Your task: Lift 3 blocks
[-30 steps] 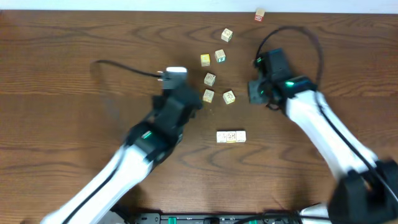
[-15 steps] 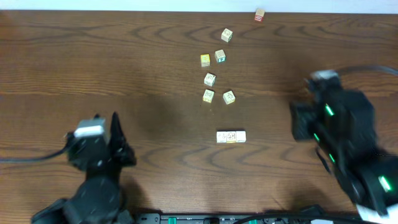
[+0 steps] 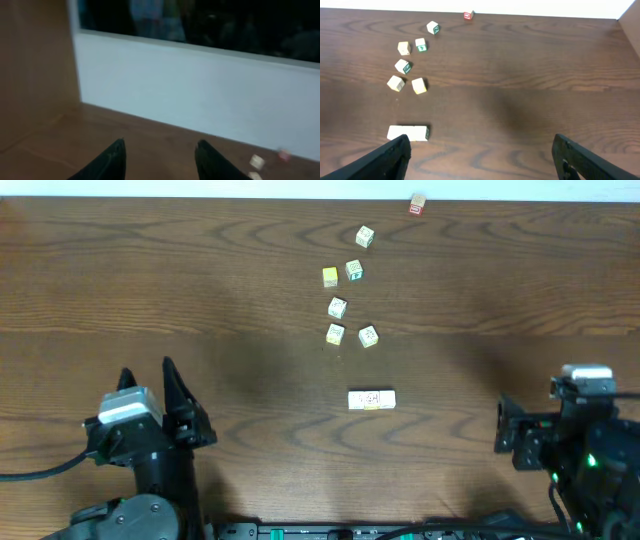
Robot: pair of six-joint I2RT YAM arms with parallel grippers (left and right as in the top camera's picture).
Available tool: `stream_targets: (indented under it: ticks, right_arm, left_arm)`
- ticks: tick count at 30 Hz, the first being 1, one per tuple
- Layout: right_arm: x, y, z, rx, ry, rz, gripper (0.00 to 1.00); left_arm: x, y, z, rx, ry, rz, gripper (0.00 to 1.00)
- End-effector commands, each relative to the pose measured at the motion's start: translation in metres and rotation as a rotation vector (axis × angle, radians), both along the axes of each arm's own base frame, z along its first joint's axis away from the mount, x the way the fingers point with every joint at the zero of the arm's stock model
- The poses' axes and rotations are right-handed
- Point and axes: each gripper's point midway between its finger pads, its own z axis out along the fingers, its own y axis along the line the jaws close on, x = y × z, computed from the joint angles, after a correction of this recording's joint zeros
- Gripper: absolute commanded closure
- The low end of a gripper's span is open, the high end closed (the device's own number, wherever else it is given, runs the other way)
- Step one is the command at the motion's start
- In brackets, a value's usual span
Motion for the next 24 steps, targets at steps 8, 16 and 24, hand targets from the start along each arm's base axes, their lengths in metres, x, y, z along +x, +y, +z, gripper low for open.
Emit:
stream_targets:
  ticks: [8, 16, 24]
  right_arm:
    - [0.005, -0.001, -0.003, -0.007, 0.016, -0.012, 0.11]
    - [0.003, -0.001, -0.004, -0.010, 0.023, -0.012, 0.09]
    - [0.003, -0.001, -0.005, -0.011, 0.028, -0.012, 0.06]
  left_arm:
    - [0.008, 0.008, 0.038, 0.265, 0.000, 0.009, 0.13]
    - [0.017, 0.029, 0.045, 0.384, -0.002, 0.099, 0.02]
    - [0.021, 0.047, 0.051, 0.517, 0.024, 0.175, 0.02]
